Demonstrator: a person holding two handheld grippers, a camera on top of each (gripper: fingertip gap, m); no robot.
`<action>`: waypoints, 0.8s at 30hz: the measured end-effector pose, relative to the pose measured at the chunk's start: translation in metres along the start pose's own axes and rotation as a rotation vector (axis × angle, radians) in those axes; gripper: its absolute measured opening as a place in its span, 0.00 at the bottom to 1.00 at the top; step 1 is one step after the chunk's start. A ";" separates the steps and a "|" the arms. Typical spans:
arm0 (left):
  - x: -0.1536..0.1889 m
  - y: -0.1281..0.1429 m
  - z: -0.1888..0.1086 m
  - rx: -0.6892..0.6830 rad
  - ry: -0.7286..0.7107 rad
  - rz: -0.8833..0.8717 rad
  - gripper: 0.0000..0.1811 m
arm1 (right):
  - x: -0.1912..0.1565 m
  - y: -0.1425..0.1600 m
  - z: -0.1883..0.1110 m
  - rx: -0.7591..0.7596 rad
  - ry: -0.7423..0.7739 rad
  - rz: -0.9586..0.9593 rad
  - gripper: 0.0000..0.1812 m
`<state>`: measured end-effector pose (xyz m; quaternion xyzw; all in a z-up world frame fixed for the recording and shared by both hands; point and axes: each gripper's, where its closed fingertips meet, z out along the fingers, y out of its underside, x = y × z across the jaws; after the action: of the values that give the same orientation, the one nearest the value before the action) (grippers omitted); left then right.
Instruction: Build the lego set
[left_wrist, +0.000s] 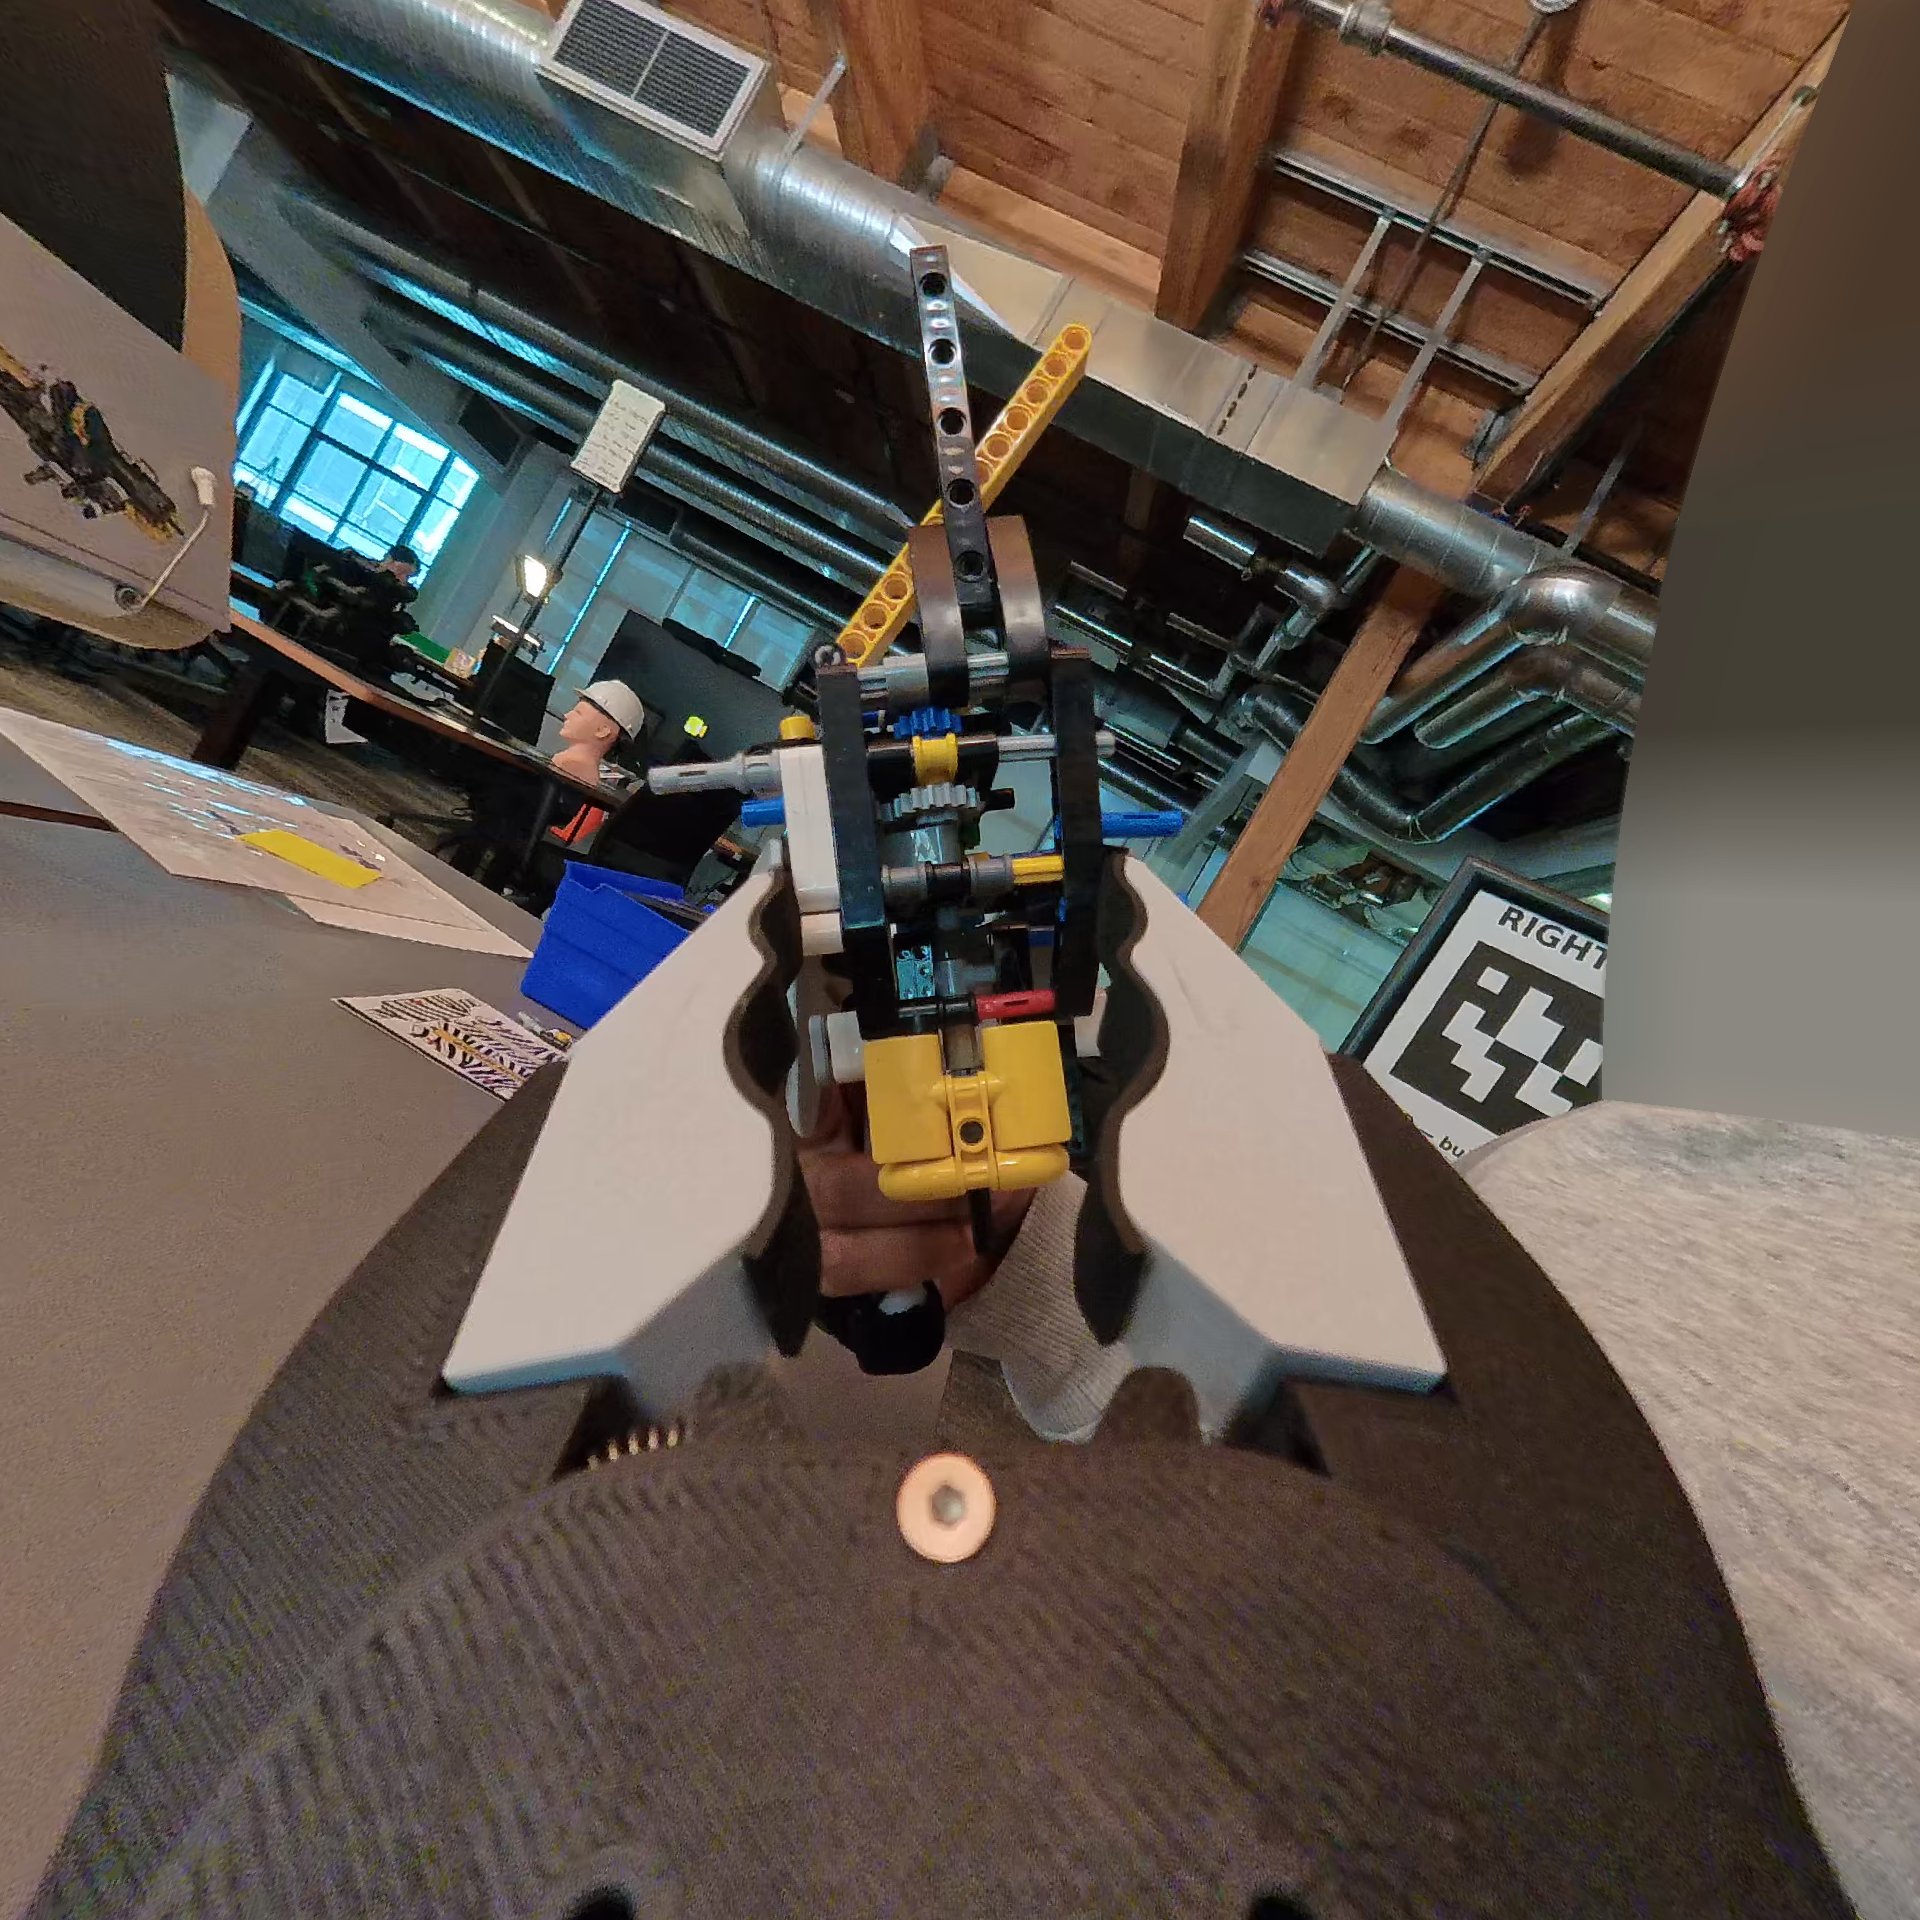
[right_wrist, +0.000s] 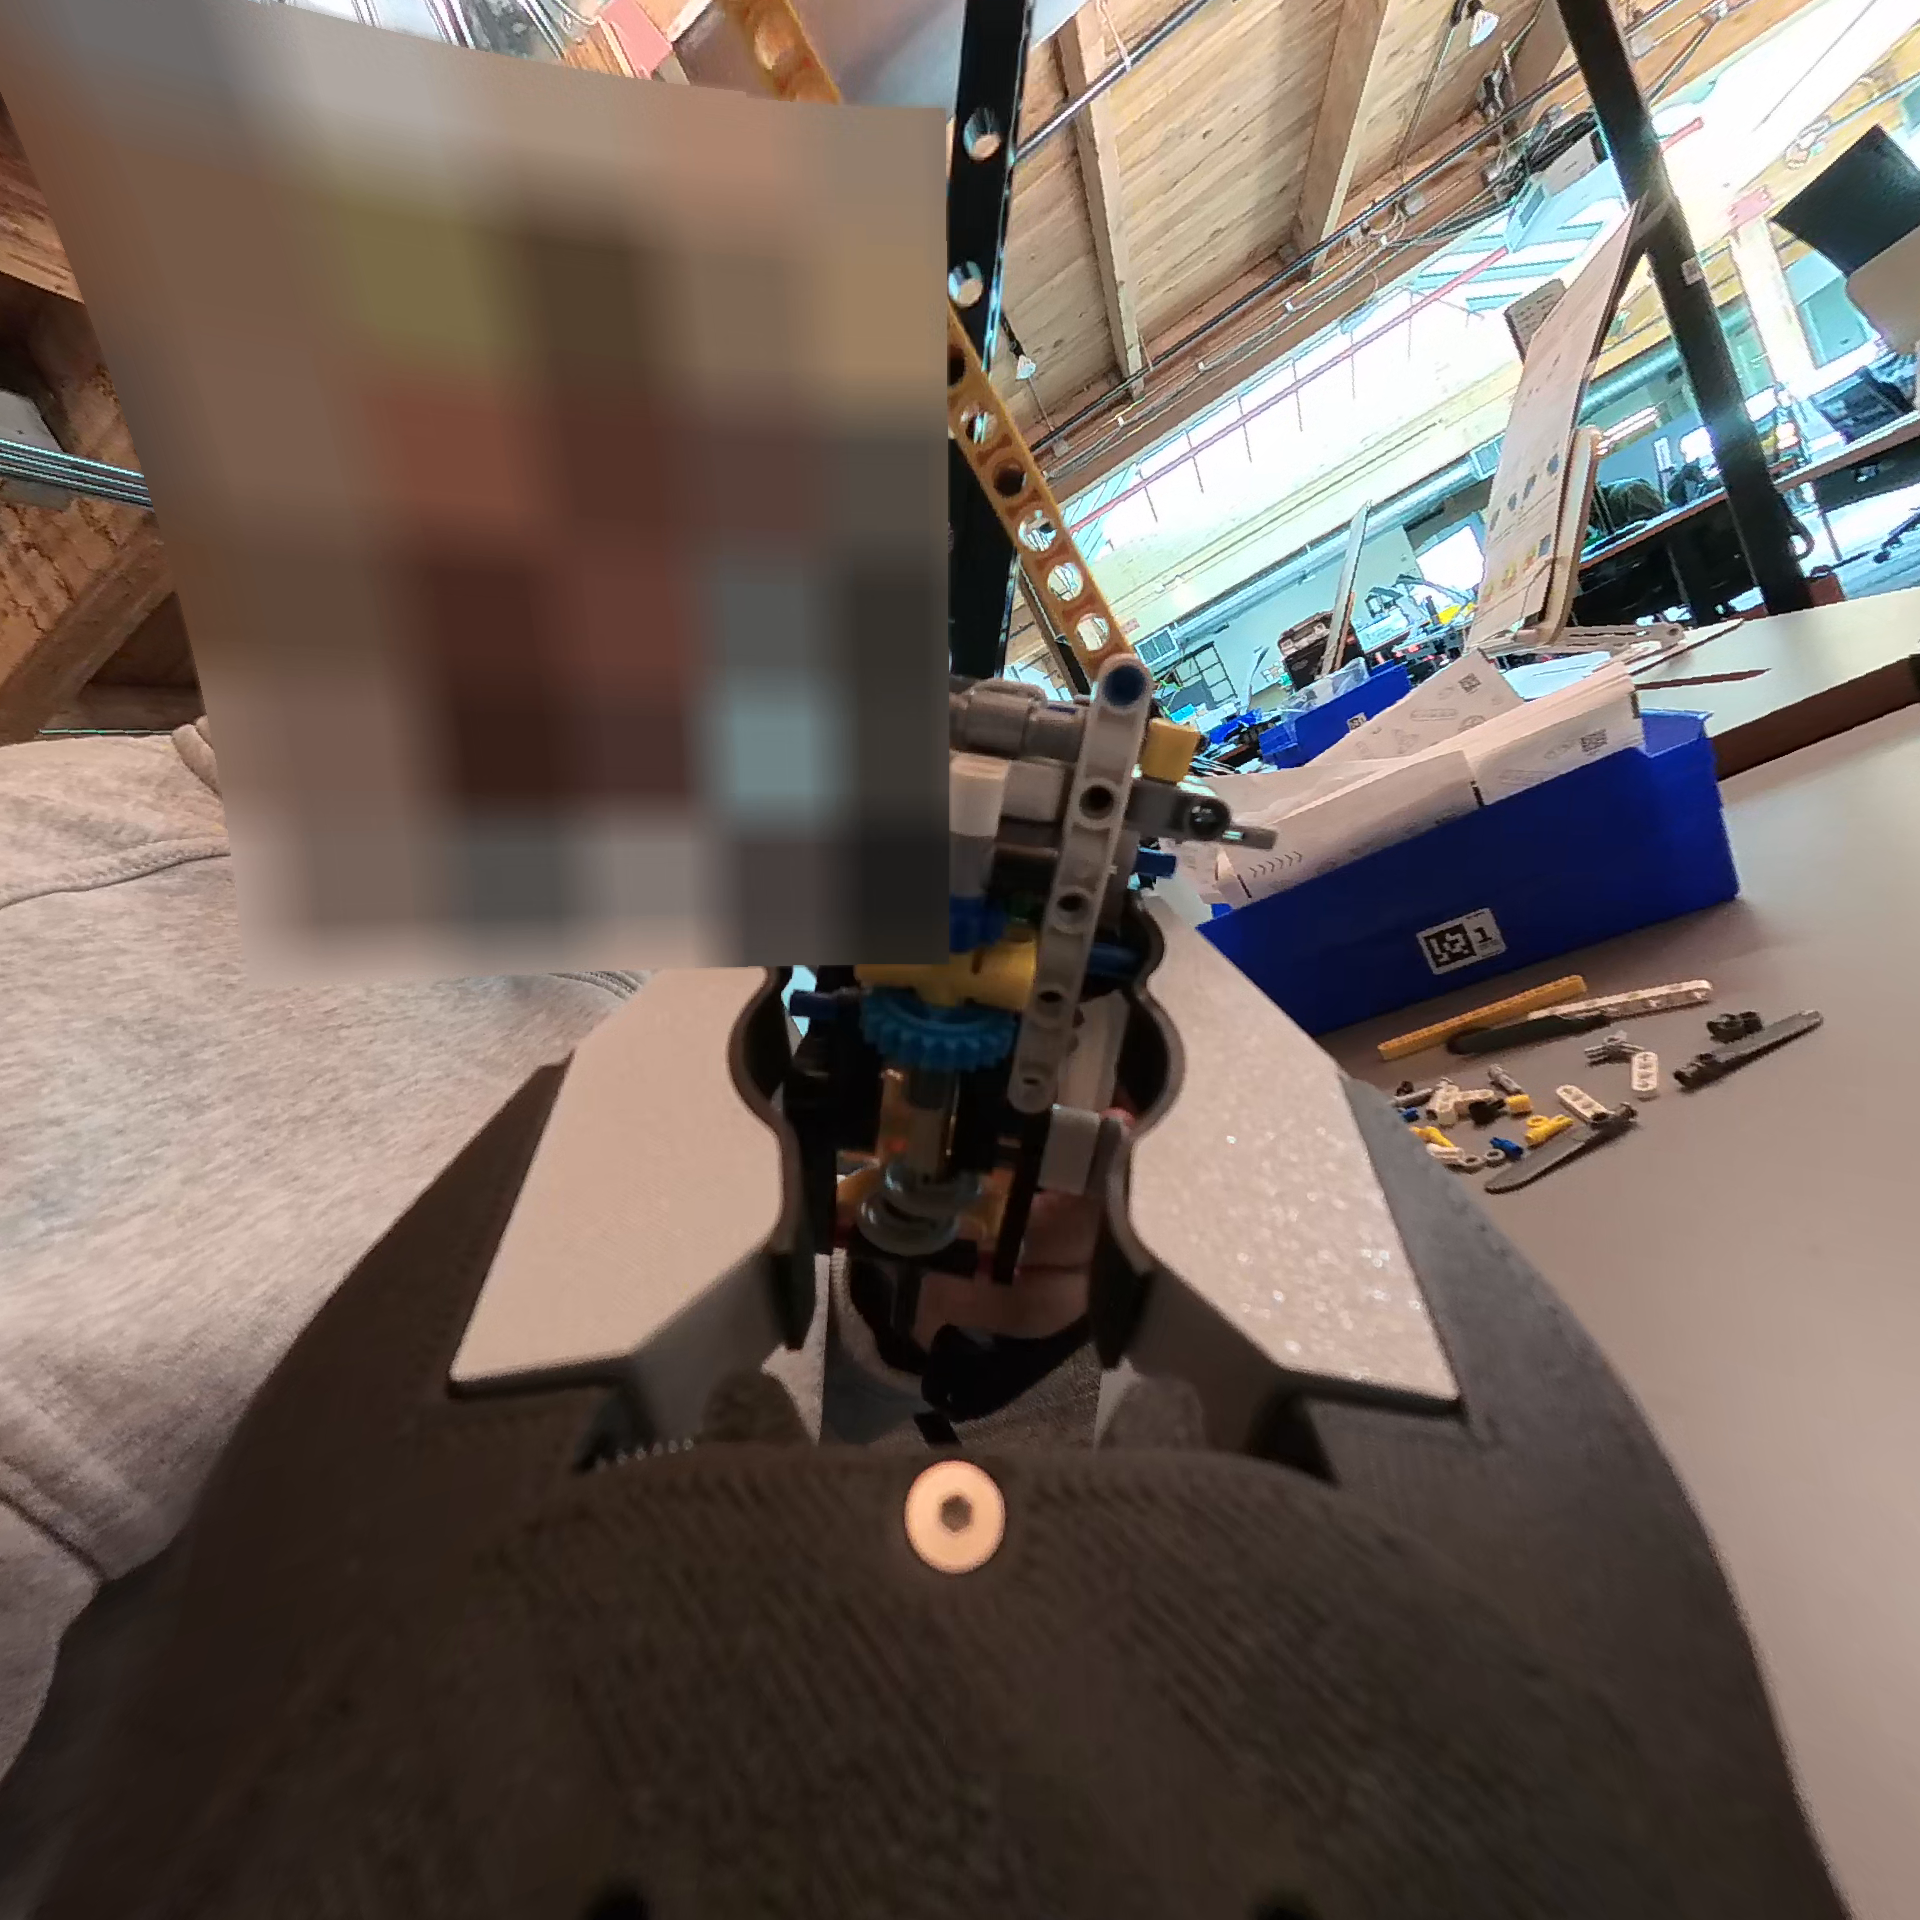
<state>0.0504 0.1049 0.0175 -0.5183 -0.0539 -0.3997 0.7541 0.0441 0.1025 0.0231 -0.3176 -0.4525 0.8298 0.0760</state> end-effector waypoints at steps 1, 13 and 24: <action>0.000 0.000 0.000 -0.003 0.002 -0.002 0.32 | 0.000 0.000 0.000 -0.003 0.001 0.000 0.34; 0.005 -0.001 -0.002 0.012 0.032 0.014 0.34 | -0.004 0.001 0.002 -0.013 -0.003 -0.017 0.34; 0.008 0.000 -0.002 0.013 0.049 0.025 0.34 | -0.008 0.000 0.001 -0.012 -0.025 -0.004 0.34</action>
<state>0.0552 0.0990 0.0212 -0.5040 -0.0314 -0.4027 0.7635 0.0497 0.0984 0.0268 -0.3067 -0.4592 0.8307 0.0702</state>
